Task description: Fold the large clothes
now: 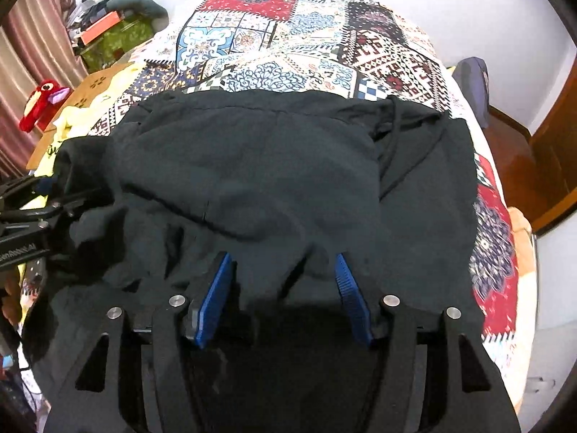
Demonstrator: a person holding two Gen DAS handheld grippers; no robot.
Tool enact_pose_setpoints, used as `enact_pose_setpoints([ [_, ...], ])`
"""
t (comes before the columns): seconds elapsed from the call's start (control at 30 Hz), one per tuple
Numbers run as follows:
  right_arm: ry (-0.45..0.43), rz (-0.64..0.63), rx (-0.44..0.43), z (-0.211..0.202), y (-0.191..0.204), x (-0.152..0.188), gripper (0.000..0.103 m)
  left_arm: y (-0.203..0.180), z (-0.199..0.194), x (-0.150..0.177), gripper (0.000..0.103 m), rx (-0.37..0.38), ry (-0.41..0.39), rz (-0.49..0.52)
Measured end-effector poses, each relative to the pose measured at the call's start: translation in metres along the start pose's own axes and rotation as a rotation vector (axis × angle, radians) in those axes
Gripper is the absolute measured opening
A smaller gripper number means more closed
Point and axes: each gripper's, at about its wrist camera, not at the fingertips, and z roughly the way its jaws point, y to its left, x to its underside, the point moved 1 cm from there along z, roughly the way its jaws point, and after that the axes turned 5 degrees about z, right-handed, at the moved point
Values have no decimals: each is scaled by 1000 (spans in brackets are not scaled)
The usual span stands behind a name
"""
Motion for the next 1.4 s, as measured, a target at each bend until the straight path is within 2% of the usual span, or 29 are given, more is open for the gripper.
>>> enact_pose_setpoints([
  [0.07,17,-8,10,-7,-1,6,57,-1,-16,5,66,-8,-20,20],
  [0.2,-14,-57,78,-26,-2,18,57,0,-45,14,66,-33,-54,36],
  [0.37,-62,-77,115,-54,-5,30,57,7,-76,28,66,-70,-89,36],
  [0.5,-94,-58,135,-73,-14,41,57,19,-92,43,67,-77,-93,4],
  [0.63,-106,-9,156,-85,-32,54,57,37,-98,66,67,-93,-57,-32],
  [0.8,-73,98,177,-87,-69,74,58,66,-89,109,67,-95,46,-104],
  [1.0,-10,292,174,-82,-124,105,58,83,-70,154,67,19,177,-229],
  [1.13,12,435,157,-81,-158,125,58,77,-72,172,67,74,186,-270],
  [1.23,19,535,101,-81,-177,143,58,69,-71,182,67,132,205,-290],
  [1.33,38,592,110,-79,-187,155,58,59,-67,191,67,137,226,-273],
  [1.4,57,632,77,-74,-196,163,58,52,-67,196,63,130,215,-263],
])
